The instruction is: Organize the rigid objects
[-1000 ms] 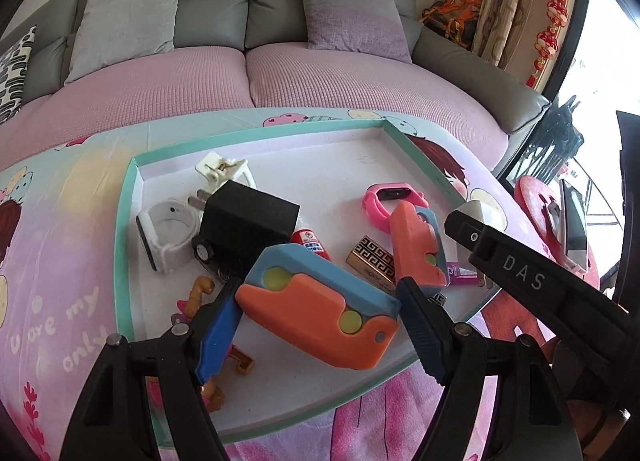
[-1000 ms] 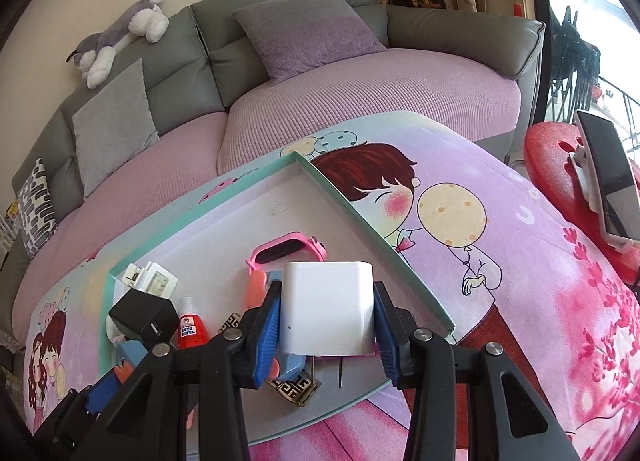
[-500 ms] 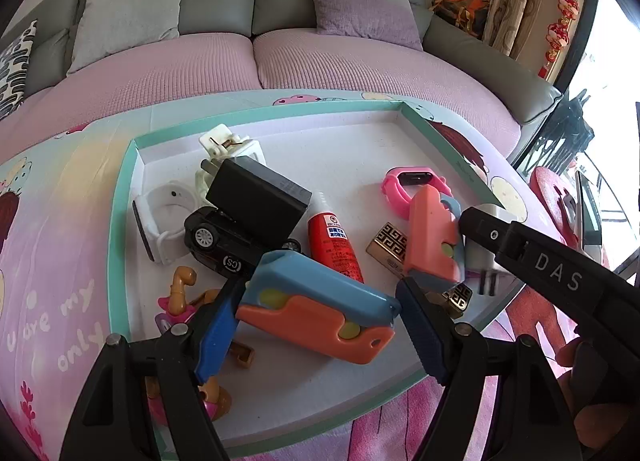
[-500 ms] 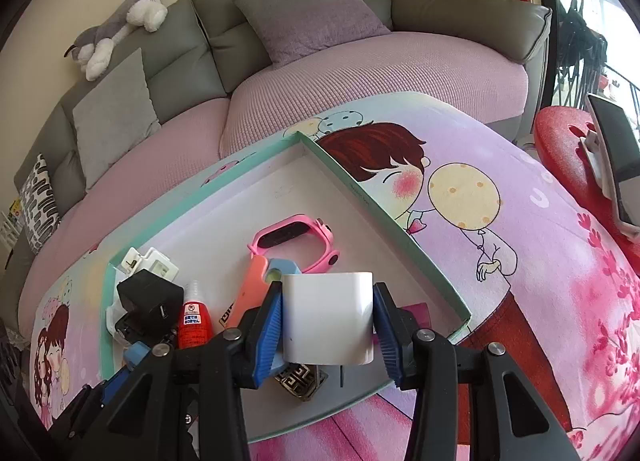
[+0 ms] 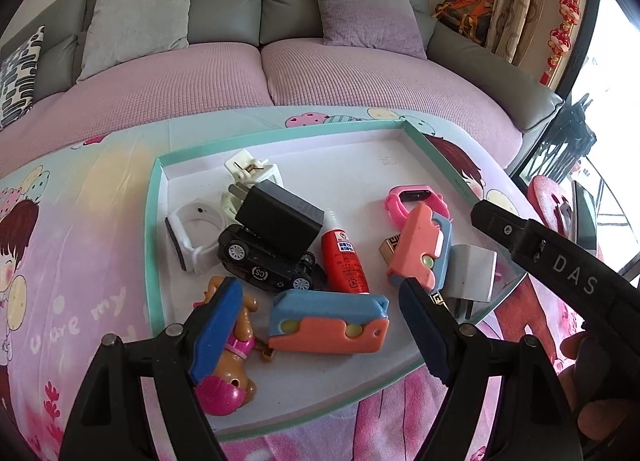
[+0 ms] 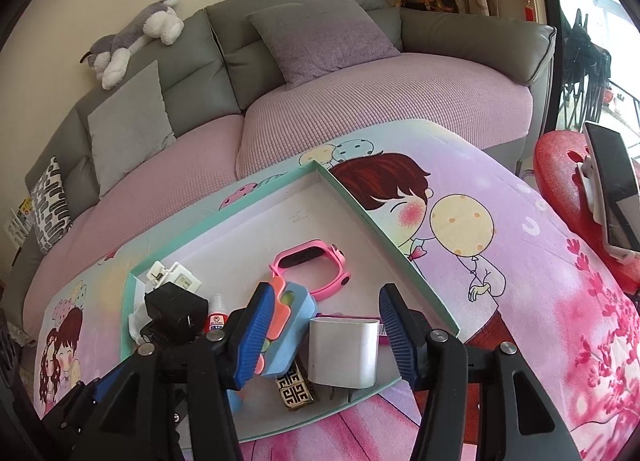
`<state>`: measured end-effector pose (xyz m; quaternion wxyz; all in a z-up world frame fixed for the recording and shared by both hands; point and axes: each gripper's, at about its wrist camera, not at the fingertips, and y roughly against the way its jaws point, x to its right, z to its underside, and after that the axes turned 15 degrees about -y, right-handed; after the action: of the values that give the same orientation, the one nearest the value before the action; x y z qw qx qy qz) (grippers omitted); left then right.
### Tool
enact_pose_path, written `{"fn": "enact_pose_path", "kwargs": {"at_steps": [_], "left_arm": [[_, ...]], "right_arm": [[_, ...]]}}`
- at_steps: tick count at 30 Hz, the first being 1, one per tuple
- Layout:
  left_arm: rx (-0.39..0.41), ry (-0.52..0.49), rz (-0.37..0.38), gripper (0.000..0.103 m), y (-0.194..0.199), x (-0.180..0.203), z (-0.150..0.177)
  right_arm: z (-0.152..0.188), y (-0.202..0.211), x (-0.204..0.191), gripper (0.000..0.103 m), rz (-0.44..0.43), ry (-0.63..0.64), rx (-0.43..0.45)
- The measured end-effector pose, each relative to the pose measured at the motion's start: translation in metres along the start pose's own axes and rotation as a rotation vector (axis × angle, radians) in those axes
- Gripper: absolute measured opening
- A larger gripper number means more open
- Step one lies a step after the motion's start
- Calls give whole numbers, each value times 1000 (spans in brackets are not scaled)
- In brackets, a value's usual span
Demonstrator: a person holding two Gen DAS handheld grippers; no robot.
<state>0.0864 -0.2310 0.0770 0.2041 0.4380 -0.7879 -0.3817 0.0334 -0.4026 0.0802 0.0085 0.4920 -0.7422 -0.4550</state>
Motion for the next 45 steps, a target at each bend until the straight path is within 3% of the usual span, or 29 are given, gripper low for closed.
{"fn": "enact_pose_path", "kwargs": {"at_steps": [4, 11, 13, 19, 21, 24, 34, 45], "left_arm": [[14, 43, -42, 81, 10, -18, 2], [28, 194, -197, 82, 25, -76, 15], [19, 238, -230, 95, 26, -93, 22], [27, 304, -315, 97, 30, -119, 34], [26, 310, -336, 100, 31, -125, 38], [23, 323, -343, 100, 31, -131, 42], [1, 365, -338, 100, 29, -139, 56], [-15, 390, -327, 100, 47, -138, 71]], "right_arm": [[0, -3, 0, 58, -1, 6, -12], [8, -9, -15, 58, -19, 53, -37], [11, -11, -22, 58, -28, 73, -48], [26, -15, -47, 59, -54, 145, -73], [30, -16, -54, 67, -62, 162, -77], [37, -16, -62, 72, -70, 193, -85], [55, -10, -77, 103, -61, 270, -73], [70, 13, -81, 103, -20, 311, -87]]}}
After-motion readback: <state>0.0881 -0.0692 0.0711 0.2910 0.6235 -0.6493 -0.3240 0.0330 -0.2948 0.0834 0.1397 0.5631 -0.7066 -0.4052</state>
